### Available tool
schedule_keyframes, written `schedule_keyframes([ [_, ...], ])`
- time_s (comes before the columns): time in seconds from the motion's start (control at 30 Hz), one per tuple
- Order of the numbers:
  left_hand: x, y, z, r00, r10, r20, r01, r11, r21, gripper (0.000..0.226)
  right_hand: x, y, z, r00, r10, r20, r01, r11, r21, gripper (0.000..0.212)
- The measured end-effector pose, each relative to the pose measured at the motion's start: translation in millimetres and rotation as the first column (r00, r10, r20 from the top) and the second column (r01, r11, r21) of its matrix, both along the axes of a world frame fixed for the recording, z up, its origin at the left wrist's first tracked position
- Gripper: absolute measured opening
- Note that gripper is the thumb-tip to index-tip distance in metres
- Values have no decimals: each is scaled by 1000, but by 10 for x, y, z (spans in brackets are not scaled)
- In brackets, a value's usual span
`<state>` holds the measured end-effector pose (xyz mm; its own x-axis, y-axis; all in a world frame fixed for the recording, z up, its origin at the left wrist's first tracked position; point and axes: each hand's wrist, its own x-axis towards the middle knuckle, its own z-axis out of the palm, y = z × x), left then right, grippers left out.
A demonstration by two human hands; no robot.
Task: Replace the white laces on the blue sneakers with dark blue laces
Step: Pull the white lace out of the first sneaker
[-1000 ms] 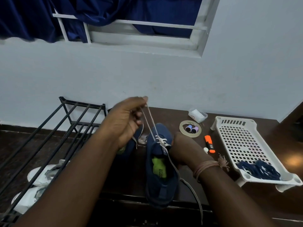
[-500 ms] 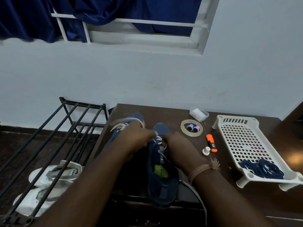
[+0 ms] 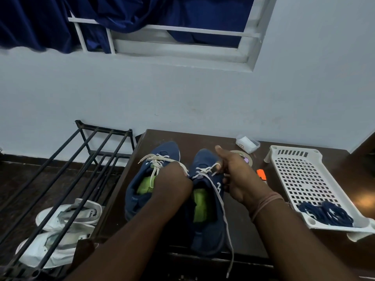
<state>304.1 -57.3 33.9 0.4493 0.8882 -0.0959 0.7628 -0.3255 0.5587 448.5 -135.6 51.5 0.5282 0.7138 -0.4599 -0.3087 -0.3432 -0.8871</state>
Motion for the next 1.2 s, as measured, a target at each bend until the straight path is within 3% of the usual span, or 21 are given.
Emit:
schedule_keyframes([
  [0.1, 33, 21, -2, 1000, 13, 1, -13, 998, 61, 16, -3, 17, 72, 996, 81, -37, -80, 996, 28, 55],
  [0.17, 32, 43, -9, 1000, 17, -12, -16, 996, 83, 17, -11, -8, 174, 959, 223, 172, -212, 974, -80, 61],
  [0.27, 8, 7, -52, 1000, 19, 22, -21, 994, 112, 15, -104, -48, 216, 707, 433, 559, -302, 900, -316, 54],
  [0.3, 6, -9, -73, 1000, 11, 29, -14, 993, 116, 13, -124, -60, 184, 661, 439, 609, -279, 897, -344, 56],
  [0.33, 4, -18, -88, 1000, 2, 26, -5, 993, 122, 12, -136, -64, 168, 675, 409, 614, -248, 910, -333, 60],
  [0.43, 12, 30, -84, 999, -3, -40, 8, 992, 125, 13, -72, -56, 242, 886, 169, 431, -128, 984, -123, 62],
  [0.5, 4, 69, -58, 995, -2, -102, 15, 991, 131, 13, 39, -65, 296, 988, 39, 148, -41, 999, 10, 60],
  [0.57, -16, 69, -57, 992, 3, -124, 15, 989, 149, 15, 130, -97, 340, 988, 30, -153, -14, 995, 103, 61],
  [0.6, -21, 56, -61, 993, 3, -115, 16, 987, 163, 15, 166, -122, 350, 980, 45, -193, -22, 993, 119, 61],
  [0.7, -25, 22, -83, 997, -12, -81, 26, 984, 177, 12, 225, -192, 433, 977, 95, -191, -62, 983, 173, 63],
  [0.8, -22, 33, -77, 994, -28, -106, 47, 982, 185, 10, 249, -221, 534, 985, 68, -161, -12, 945, 327, 62],
  [0.9, -36, 49, -71, 994, -32, -109, 49, 986, 160, 11, 262, -227, 615, 958, -59, -282, 206, 825, 527, 58],
  [1.0, -26, 30, -78, 997, -47, -69, 56, 989, 135, 9, 295, -300, 725, 922, -70, -380, 320, 689, 650, 55],
  [1.07, -15, 11, -104, 997, -67, -24, 69, 991, 111, 10, 320, -329, 772, 937, -117, -329, 311, 705, 637, 56],
  [1.13, -1, 3, -114, 996, -85, 24, 83, 992, 92, 11, 329, -303, 719, 966, -196, -168, 255, 828, 500, 55],
  [1.17, 5, 5, -114, 994, -95, 49, 90, 991, 95, 11, 314, -280, 647, 978, -201, 55, 169, 919, 355, 52],
  [1.2, 18, 5, -114, 991, -104, 78, 95, 990, 107, 10, 286, -267, 550, 924, -104, 369, 57, 989, 137, 49],
])
